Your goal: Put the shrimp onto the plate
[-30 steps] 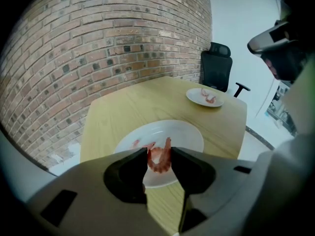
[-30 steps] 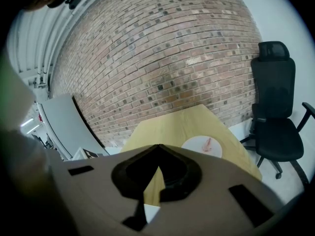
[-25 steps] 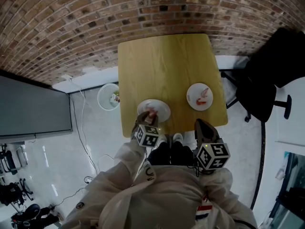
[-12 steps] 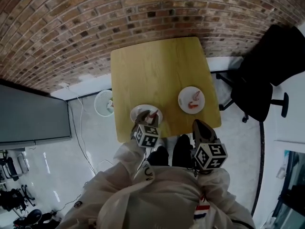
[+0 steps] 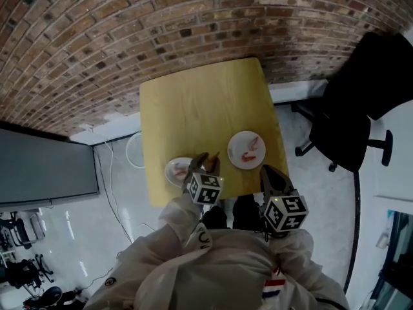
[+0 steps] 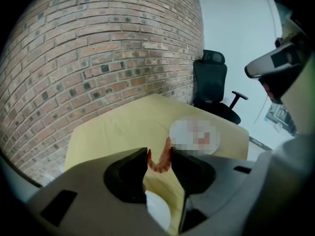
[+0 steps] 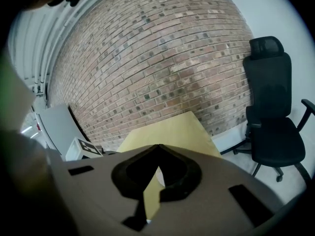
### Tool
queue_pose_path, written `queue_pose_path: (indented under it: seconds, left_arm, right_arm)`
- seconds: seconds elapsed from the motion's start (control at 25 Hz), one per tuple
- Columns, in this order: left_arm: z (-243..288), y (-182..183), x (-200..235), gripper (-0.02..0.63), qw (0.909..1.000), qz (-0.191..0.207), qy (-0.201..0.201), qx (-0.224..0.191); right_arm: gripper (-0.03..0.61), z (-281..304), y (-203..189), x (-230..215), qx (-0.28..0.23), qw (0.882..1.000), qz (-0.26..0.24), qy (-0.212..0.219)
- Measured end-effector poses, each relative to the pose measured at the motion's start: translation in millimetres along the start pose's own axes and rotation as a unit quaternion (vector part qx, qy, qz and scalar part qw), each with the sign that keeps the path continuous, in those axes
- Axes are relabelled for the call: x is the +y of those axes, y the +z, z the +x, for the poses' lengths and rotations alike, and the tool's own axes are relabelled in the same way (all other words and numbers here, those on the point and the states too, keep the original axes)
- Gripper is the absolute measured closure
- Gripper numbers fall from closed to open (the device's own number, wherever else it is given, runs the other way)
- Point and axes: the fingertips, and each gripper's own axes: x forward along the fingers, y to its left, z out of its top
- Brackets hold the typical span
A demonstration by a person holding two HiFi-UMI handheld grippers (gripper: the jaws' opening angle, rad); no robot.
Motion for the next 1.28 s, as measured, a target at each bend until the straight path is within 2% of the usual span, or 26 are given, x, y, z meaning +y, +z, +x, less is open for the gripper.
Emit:
queue_pose_path:
  seconds: [0.52,1.0,1.28]
  left_arm:
    - [59.5,47.4,-45.1,0.460,0.9995,-0.029,0.003,0.014]
    - [101.3,60.3,-64.3,0.460,0.9974,-0.065,0.009,0.031]
    - [115.5,61.7,-67.6,0.460,0.9932,-0.110,0.003,0.037]
  right_arm:
    - [0.555,14.7,26.2,-70.8,0.025,0.999,-0.013,0.018]
    - [0.555,22.5,38.3,-124.4,0.042,0.999,-0.016,0.022]
    - [0.555,32.3,43.2,-134.3,0.049,0.998,-0.019,0.031]
